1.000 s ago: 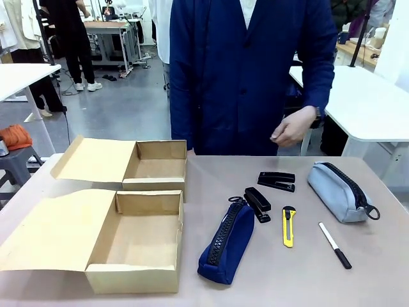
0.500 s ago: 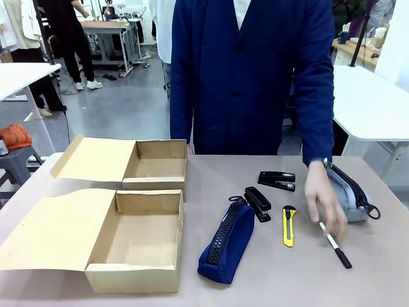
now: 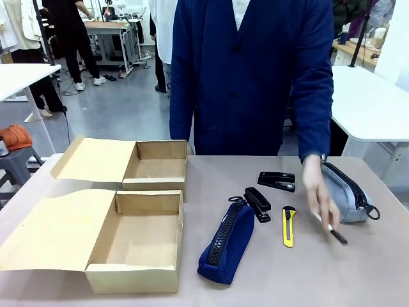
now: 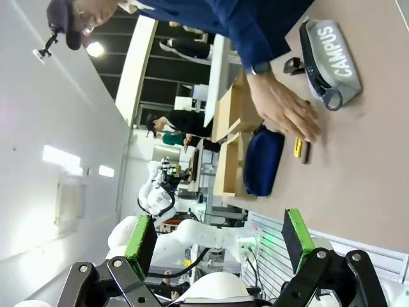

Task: Place items inside the box.
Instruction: Pick up a Pencil pouch or Stapler and place it inside the Mailer Box closest to the robot.

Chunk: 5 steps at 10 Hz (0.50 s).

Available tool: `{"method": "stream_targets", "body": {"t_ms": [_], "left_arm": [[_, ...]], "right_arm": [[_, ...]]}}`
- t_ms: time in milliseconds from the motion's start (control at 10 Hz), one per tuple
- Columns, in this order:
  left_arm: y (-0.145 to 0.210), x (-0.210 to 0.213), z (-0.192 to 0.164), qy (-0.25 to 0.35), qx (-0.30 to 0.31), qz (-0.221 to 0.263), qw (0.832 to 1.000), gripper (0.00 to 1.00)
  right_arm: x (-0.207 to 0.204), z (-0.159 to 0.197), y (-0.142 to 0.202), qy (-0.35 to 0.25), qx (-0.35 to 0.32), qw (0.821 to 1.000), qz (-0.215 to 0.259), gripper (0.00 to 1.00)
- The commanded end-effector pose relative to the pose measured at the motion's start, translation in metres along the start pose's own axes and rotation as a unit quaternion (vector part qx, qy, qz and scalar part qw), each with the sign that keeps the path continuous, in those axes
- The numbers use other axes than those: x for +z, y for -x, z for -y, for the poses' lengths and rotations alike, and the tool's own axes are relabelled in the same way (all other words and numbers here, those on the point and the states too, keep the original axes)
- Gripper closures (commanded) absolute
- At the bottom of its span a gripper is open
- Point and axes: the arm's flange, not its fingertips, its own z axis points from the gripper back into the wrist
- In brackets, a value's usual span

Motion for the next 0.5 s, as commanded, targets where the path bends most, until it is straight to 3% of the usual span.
{"method": "stream_targets", "body": {"t_ms": [0,200,400], "left_arm": [[-0.001,0.001,0.001,0.009,-0.011,0.005,1.000,0.00],[-0.001,0.001,0.001,0.009,-0.011,0.005,1.000,0.00],[-0.001,0.001,0.001,0.009,-0.011,0.005,1.000,0.00]], "right_arm": [[0.000,-0.009,0.009,-0.004,0.017,1.000,0.005,0.00],[-0.015,-0.008,0.003,0.022,-0.005,1.000,0.005,0.00],[-0.112,-0.057,0.023,0.070,0.029,0.995,-0.061,0.00]]}}
